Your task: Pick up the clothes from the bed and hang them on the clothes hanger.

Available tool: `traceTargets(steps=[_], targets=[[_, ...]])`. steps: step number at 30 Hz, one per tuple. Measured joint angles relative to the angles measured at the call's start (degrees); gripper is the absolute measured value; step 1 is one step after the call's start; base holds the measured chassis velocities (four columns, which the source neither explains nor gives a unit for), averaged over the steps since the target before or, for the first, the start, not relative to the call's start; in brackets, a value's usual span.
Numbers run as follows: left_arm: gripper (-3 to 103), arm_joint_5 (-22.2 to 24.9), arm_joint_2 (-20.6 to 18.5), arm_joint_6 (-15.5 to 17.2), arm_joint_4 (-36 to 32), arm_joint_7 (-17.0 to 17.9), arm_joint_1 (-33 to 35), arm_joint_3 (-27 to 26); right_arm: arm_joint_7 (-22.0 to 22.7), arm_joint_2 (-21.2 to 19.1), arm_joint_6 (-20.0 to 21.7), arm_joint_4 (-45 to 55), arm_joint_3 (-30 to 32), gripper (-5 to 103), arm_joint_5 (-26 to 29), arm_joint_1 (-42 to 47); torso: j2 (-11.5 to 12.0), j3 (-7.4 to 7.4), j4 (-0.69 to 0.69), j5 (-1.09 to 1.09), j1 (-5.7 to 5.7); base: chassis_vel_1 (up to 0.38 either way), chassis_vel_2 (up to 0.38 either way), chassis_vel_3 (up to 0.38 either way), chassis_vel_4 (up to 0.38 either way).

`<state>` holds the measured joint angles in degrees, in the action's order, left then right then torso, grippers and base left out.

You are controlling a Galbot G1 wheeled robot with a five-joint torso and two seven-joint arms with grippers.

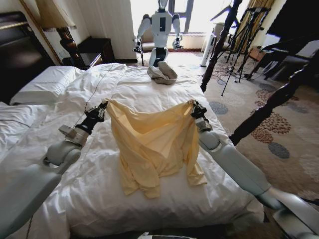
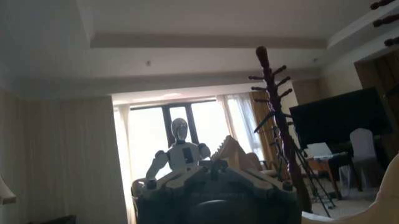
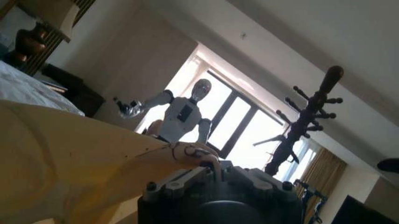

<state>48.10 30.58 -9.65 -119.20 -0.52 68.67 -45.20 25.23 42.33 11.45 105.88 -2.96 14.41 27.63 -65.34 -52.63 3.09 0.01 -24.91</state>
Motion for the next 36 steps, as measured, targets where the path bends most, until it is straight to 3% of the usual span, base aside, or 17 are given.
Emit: traceTargets(steps=[3, 4, 6, 8, 9, 11, 13, 14, 16, 18, 19, 23, 25, 27, 31, 32, 36], targets=[[0, 4.5, -0.87, 0.51, -4.08, -1.24, 3.13, -7.65, -1.06, -5.5, 0.28, 7.05, 4.25, 0, 5.9, 1.04, 0.0, 0.0, 0.05, -0.03, 0.0, 0.0, 0.0, 0.0, 0.0], [0, 10.23, -1.51, 1.39, -8.09, -2.81, 6.7, -17.56, -1.7, -10.6, -0.2, 12.54, 7.68, 0, 14.29, 1.1, -0.01, 0.01, 0.05, -0.02, 0.0, 0.0, 0.0, 0.0, 0.0], [0, 13.65, -1.77, 1.86, -9.59, -3.51, 8.15, -21.77, -1.98, -12.68, -0.8, 14.79, 9.78, 0, 18.4, 1.1, -0.01, 0.01, 0.03, -0.01, 0.0, 0.0, 0.0, 0.0, 0.0], [0, 26.25, -2.5, 4.04, -13.91, -5.81, 11.86, -34.3, -3.55, -17.45, -1.59, 19.97, 17.31, 0, 29.87, 1.13, -0.01, 0.01, 0.0, -0.02, 0.01, 0.0, 0.0, 0.0, 0.0], [0, 26.25, -2.5, 4.04, -13.91, -5.81, 11.86, -34.3, -3.55, -17.45, -1.59, 19.97, 17.31, 0, 29.87, 1.13, -0.01, 0.01, 0.0, -0.02, 0.01, 0.0, 0.0, 0.0, 0.0], [0, 40.52, -3.88, 7.08, -16.51, -8.1, 13.73, -47.36, -7.9, -21.47, -2.07, 24.32, 28.6, 0, 43.48, 1.66, -0.02, 0.02, 0.02, -0.02, 0.01, 0.0, 0.0, 0.0, 0.0], [0, 43.15, -4.13, 7.68, -16.73, -8.37, 13.9, -49.4, -9.09, -22.23, -2.22, 25.02, 31.02, 0, 46.28, 1.9, -0.02, 0.02, 0.02, -0.02, 0.01, 0.0, 0.0, 0.0, 0.0], [0, 52.29, -5.09, 9.65, -17.06, -9.09, 14.44, -56.57, -12.14, -24.24, -2.48, 26.48, 37.68, 0, 54.28, 2.75, -0.02, 0.01, 0.03, -0.01, 0.01, 0.0, 0.0, 0.0, 0.0], [0, 54.96, -5.45, 10.24, -17.05, -9.27, 14.51, -58.68, -13.29, -24.96, -2.47, 26.77, 40.5, 0, 57.78, 3.02, -0.02, 0.01, 0.03, -0.01, 0.01, 0.0, 0.0, 0.0, 0.0], [0, 65.95, -6.64, 13.1, -16.02, -10.19, 14.76, -66.63, -18.14, -27.05, -1.85, 26.7, 51.27, 0, 69.39, 4.0, -0.02, 0.01, 0.03, -0.01, 0.01, 0.0, 0.0, 0.0, 0.0], [0, 65.95, -6.64, 13.1, -16.02, -10.19, 14.76, -66.63, -18.14, -27.05, -1.85, 26.7, 51.27, 0, 69.39, 4.0, -0.02, 0.01, 0.03, -0.01, 0.01, 0.0, 0.0, 0.0, 0.0], [0, 81.34, -7.43, 17.39, -13.99, -11.21, 19.59, -81.36, -26.94, -28.88, 2.55, 23.7, 64.76, 0, 83.95, 5.42, -0.02, 0.01, 0.02, -0.02, 0.01, 0.0, 0.0, 0.0, 0.0], [0, 83.63, -7.48, 18.34, -13.51, -11.23, 20.62, -84.17, -29.05, -28.94, 3.62, 22.72, 67.61, 0, 85.88, 6.37, -0.02, 0.01, -0.02, -0.02, 0.01, 0.0, 0.0, 0.0, 0.0], [0, 86.34, -7.83, 20.09, -12.24, -11.13, 22.08, -87.64, -35.76, -28.31, 6.35, 20.32, 77.84, 0, 87.97, 11.79, -0.03, 0.02, 0.02, -0.04, 0.02, 0.0, 0.0, 0.0, 0.0], [0, 87.24, -8.25, 21.59, -11.64, -10.17, 22.06, -86.97, -43.56, -26.28, 9.21, 18.69, 85.46, 0, 86.28, 20.43, -0.03, 0.02, 0.04, -0.03, 0.02, 0.0, 0.0, 0.0, 0.0], [0, 85.5, -7.97, 23.7, -11.93, -9.0, 21.52, -83.12, -50.33, -23.98, 9.79, 18.43, 89.35, 0, 81.5, 28.45, -0.03, 0.02, 0.02, 0.01, 0.02, 0.0, 0.0, 0.0, 0.0], [0, 75.5, -6.39, 26.62, -13.47, -7.15, 20.2, -71.14, -58.27, -20.34, 7.78, 18.1, 88.05, 0, 69.79, 37.52, -0.02, 0.0, 0.04, 0.0, 0.01, 0.0, 0.0, 0.0, 0.0]])
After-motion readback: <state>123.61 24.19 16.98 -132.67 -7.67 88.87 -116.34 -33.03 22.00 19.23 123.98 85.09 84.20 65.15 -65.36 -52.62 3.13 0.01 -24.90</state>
